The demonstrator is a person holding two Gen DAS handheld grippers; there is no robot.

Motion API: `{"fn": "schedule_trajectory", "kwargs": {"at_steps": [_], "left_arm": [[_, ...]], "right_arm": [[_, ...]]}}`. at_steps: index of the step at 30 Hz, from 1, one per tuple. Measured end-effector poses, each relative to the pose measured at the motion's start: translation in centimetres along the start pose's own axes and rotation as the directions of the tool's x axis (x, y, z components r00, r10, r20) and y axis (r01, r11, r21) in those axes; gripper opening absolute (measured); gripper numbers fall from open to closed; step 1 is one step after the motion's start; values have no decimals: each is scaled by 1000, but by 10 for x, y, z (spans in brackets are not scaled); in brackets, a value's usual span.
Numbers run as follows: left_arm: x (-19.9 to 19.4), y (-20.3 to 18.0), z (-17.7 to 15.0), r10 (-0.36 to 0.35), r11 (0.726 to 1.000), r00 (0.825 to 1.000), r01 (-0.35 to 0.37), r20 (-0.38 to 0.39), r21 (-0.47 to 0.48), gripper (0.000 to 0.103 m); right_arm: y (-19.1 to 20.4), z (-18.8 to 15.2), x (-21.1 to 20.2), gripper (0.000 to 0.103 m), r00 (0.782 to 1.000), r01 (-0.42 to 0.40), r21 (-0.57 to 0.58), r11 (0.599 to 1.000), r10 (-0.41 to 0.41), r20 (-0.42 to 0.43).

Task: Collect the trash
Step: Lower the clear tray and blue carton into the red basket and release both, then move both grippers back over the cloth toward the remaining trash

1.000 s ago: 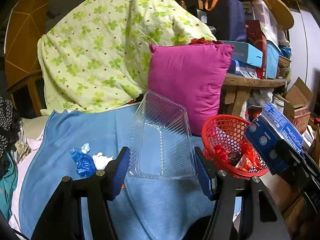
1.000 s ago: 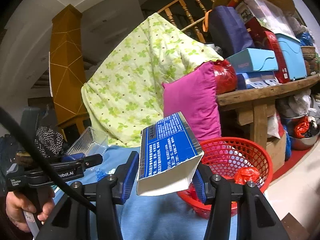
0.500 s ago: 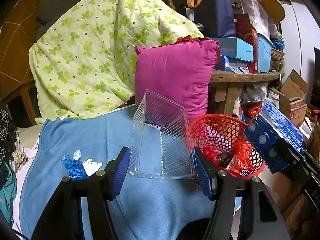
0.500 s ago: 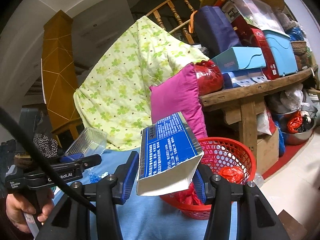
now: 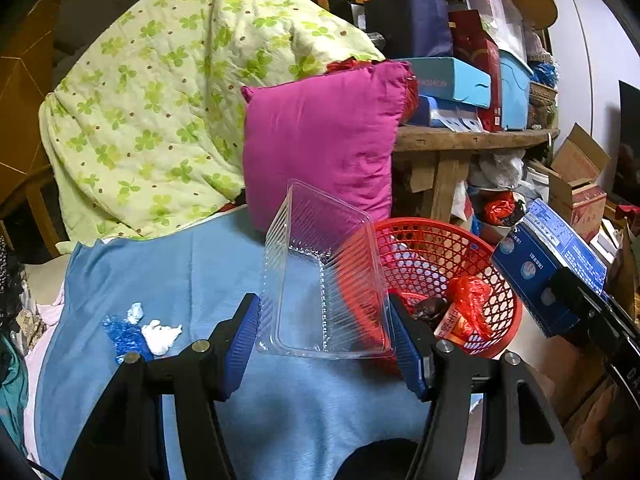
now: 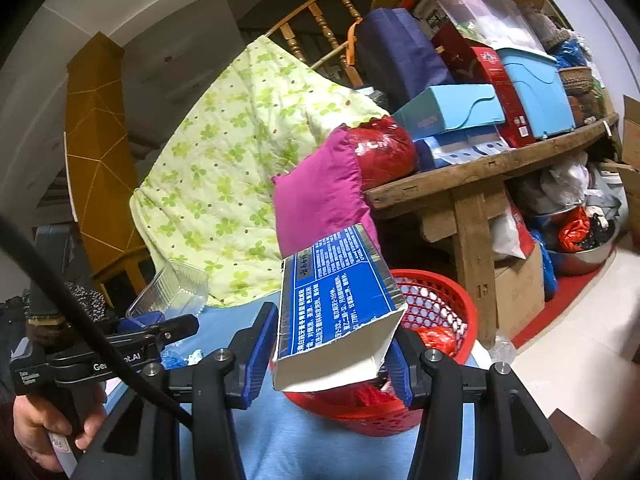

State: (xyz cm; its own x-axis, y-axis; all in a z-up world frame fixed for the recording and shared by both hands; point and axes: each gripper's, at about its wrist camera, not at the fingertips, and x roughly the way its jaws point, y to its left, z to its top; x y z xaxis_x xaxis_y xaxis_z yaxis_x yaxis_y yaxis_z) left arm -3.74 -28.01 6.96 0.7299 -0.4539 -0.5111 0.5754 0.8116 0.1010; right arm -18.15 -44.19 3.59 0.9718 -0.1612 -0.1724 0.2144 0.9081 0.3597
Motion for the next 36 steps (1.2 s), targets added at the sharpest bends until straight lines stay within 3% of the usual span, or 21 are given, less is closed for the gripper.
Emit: {"fn": "schedule_trajectory", "kwargs": {"at_steps": [14,21,23,26,31,36], "left_arm": [[40,-38,18,-173,985,983,172,-53,-26,65],[80,-49,26,-263,964,956,257,-133,-60,66],[85,-48,21,-271,962,950,263,-155,-71,66],[86,-42,12,-282,959,946,273,-163,-76,69],[71,-8,-11,-278,959,946,265,-167,-97,69],[55,43,-40,-210,973,963,189,-171,-131,69]], "right_arm": [[-49,13,5,54,998,70,99,993,-70,-3],[-70,27,48,55,999,34,217,975,-25,-42],[-80,29,65,56,998,29,268,963,-14,-56],[-93,28,86,67,996,22,344,939,9,-88],[-106,20,107,68,992,8,465,885,53,-118],[-75,18,84,68,998,4,354,935,18,-60]]}}
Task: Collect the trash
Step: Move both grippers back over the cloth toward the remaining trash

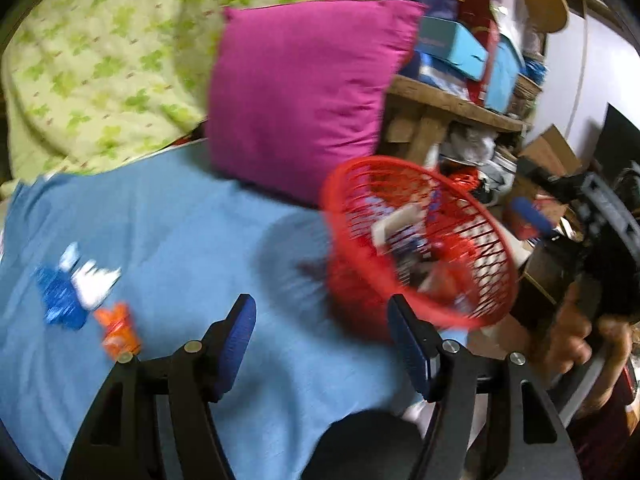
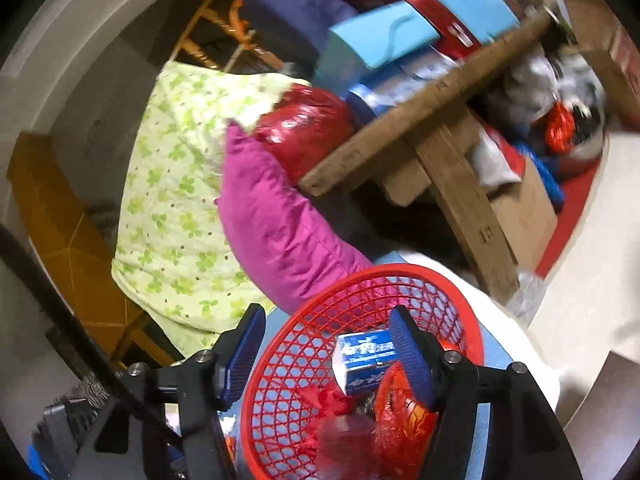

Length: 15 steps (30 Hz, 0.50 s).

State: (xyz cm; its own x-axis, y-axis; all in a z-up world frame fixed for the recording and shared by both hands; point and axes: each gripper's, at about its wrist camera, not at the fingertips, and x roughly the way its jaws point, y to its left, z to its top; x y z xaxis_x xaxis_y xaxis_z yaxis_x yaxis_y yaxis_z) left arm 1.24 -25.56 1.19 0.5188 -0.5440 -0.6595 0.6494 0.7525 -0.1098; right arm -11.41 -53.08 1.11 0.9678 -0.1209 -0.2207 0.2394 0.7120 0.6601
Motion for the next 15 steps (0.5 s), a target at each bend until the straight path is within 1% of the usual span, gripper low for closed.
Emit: {"fn": "schedule_trajectory", "kwargs": {"at_steps": [2,4,7,8,10,11,12,15], "left_arm": [[-11,27,-14,46,999,999,-47,-4,-26,69],[-24,54,-27,93,994,996,-92,6,-55,69],[-42,101,-48,164,979,986,-162,5,-123,69],[-50,122,-58,199,968,980,-196,2,-157,69],[-61,149,-72,249,948,968,-244,-1,-203,69],[-65,164,-78,273,936,962,-267,-5,-229,69],[-71,183,-87,300,918,954,-292,-13,-266,69],[-81,220,-106,326,882,945,-315,-27,-350,69]], "right_arm": [[14,-5,-5,68,1000,-24,-27,999,25,0],[36,-11,-7,68,999,-41,-82,996,42,3],[68,-20,-6,68,995,-95,-142,985,95,-8],[79,-23,-3,68,994,-110,-163,981,109,-16],[102,-32,3,68,989,-147,-204,968,142,-40],[117,-39,9,68,984,-175,-224,959,165,-65],[128,-47,14,68,980,-194,-239,951,178,-89],[156,-72,35,68,965,-238,-276,931,196,-172]]}}
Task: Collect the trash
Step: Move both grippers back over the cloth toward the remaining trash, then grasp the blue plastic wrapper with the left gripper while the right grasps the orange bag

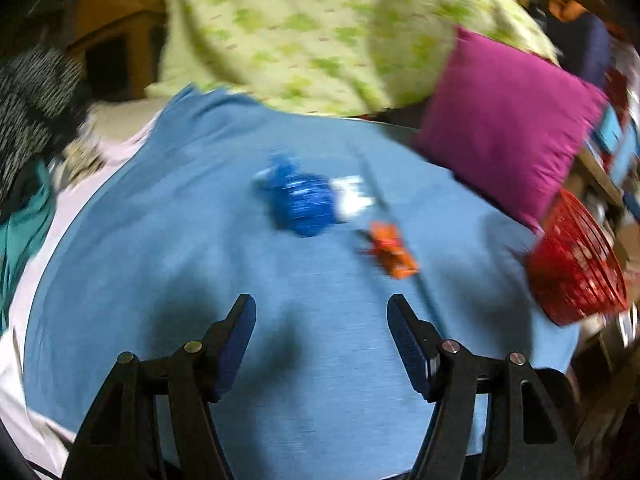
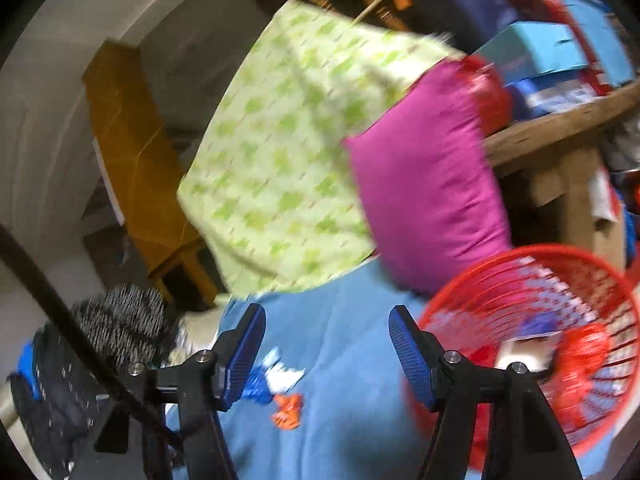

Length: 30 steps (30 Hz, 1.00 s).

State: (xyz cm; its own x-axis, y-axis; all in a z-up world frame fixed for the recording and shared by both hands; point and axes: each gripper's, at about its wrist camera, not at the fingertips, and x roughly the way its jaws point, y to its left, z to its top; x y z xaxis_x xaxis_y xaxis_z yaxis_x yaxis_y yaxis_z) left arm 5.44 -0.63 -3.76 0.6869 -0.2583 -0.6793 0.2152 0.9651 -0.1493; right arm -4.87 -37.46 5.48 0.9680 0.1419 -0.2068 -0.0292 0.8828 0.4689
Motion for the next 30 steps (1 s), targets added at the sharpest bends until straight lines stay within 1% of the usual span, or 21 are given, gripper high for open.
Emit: {"fn": "schedule_trajectory", "kwargs": {"at_steps": [2,4,6,7,8,10,11,12,13,14,15,17,19,20,21,22,23,25,26,28,30], "left_arm": [[5,16,-2,9,999,1000,-9,-4,-36,69],[9,32,-5,13,998,1000,-13,-8,-68,69],[13,42,-6,3,996,1000,-5,-16,-87,69],[16,45,-5,-1,996,1000,-1,-17,-90,69],[20,47,-2,-4,996,1000,2,-18,-90,69],[27,55,3,-17,996,1000,15,-17,-91,69],[28,57,7,-23,995,1000,21,-15,-93,69],[32,60,14,-29,995,1000,28,-12,-97,69],[35,61,19,-34,995,999,33,-12,-99,69],[40,63,26,-44,994,999,43,-13,-103,69],[43,64,32,-52,993,999,50,-14,-106,69],[52,64,47,-73,992,997,71,-14,-107,69],[61,60,58,-90,990,996,89,-13,-106,70],[67,57,65,-102,989,995,101,-12,-105,71],[74,53,71,-112,988,994,110,-14,-104,72],[84,46,79,-120,988,993,117,-19,-103,72],[93,41,84,-127,987,992,124,-25,-104,72],[108,32,92,-145,984,989,139,-41,-113,72],[120,27,96,-154,981,986,146,-58,-124,72],[134,21,100,-158,980,984,146,-78,-138,72],[152,15,101,-143,980,984,126,-105,-151,72]], "right_arm": [[18,-13,24,68,998,-20,-33,999,18,-64],[37,-28,54,68,990,-39,-74,997,28,-141],[53,-46,86,68,973,-68,-108,992,41,-228],[59,-55,102,68,961,-86,-116,990,51,-273],[67,-67,123,67,942,-108,-123,986,63,-329],[74,-83,152,66,915,-130,-135,982,67,-399],[80,-94,173,62,895,-137,-145,980,60,-442],[81,-101,185,58,884,-140,-149,979,56,-464],[82,-108,197,56,871,-145,-154,977,52,-488],[84,-117,213,52,855,-144,-160,976,41,-518],[85,-125,228,49,842,-136,-168,976,25,-539],[84,-139,252,47,824,-110,-178,978,-10,-566],[79,-150,268,44,816,-70,-183,981,-50,-576],[76,-155,275,42,807,-55,-195,979,-71,-586],[73,-160,281,38,793,-40,-221,974,-104,-600],[69,-165,285,36,776,-30,-242,970,-130,-617],[63,-169,289,31,756,-23,-243,970,-142,-638],[55,-166,288,29,757,-23,-199,980,-113,-643],[51,-161,285,29,765,-25,-167,986,-89,-638],[46,-153,278,29,782,-29,-143,989,-67,-620],[44,-143,270,29,796,-35,-115,993,-41,-603]]}}
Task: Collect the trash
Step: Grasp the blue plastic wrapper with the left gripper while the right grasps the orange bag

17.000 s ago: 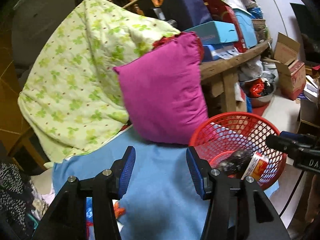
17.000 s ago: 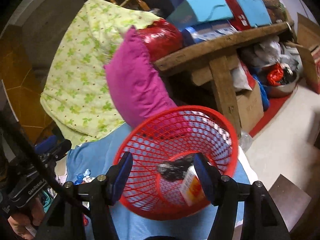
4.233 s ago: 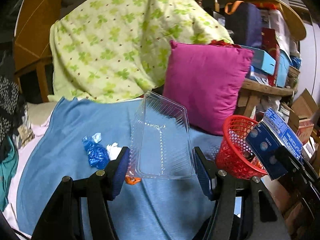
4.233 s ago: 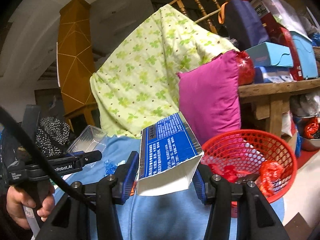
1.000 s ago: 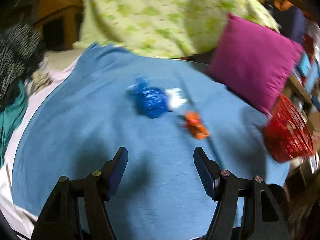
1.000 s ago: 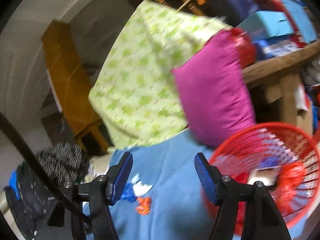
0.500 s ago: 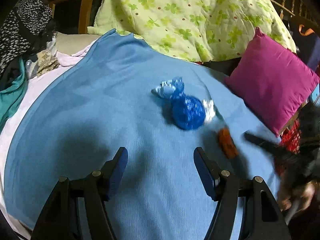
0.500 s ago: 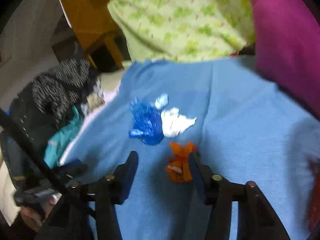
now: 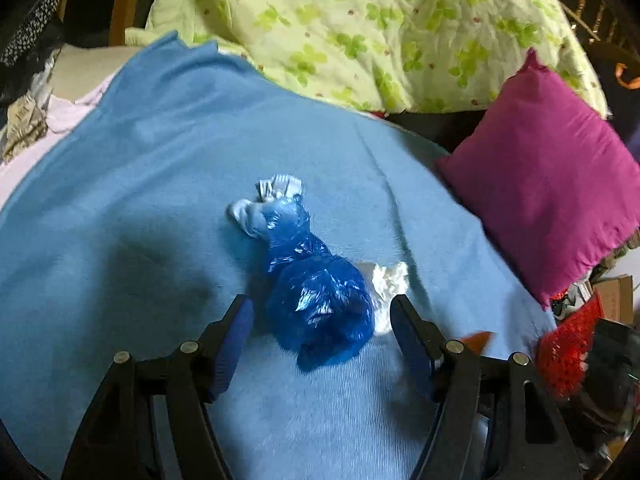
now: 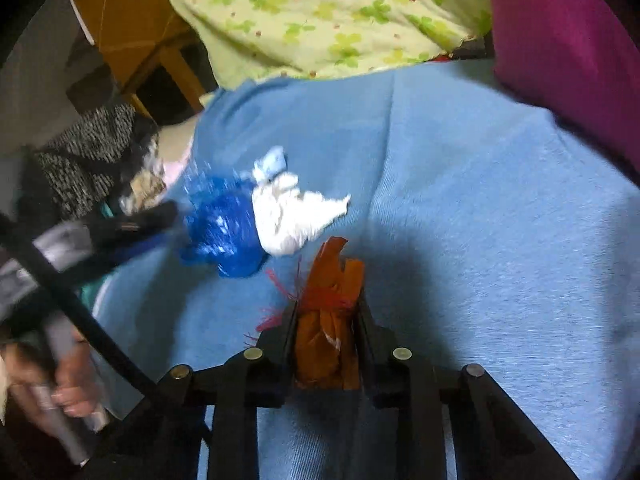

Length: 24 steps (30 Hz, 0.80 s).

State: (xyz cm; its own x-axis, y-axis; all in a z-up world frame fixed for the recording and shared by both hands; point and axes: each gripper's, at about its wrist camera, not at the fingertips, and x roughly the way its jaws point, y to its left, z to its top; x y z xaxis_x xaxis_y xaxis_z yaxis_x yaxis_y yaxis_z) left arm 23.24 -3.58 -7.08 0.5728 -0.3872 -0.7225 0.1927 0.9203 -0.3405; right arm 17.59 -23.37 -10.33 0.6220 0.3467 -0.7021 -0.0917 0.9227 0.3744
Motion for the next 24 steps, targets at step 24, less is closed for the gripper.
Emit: {"fn": "schedule_trajectory", "kwargs": {"at_steps": [24], "left_arm": [[-109,-30,-69,35,997,979,-47,199,58,48]], "right_arm": [[-17,-21,-172,29,932,-37,-41,998,49,359]]}}
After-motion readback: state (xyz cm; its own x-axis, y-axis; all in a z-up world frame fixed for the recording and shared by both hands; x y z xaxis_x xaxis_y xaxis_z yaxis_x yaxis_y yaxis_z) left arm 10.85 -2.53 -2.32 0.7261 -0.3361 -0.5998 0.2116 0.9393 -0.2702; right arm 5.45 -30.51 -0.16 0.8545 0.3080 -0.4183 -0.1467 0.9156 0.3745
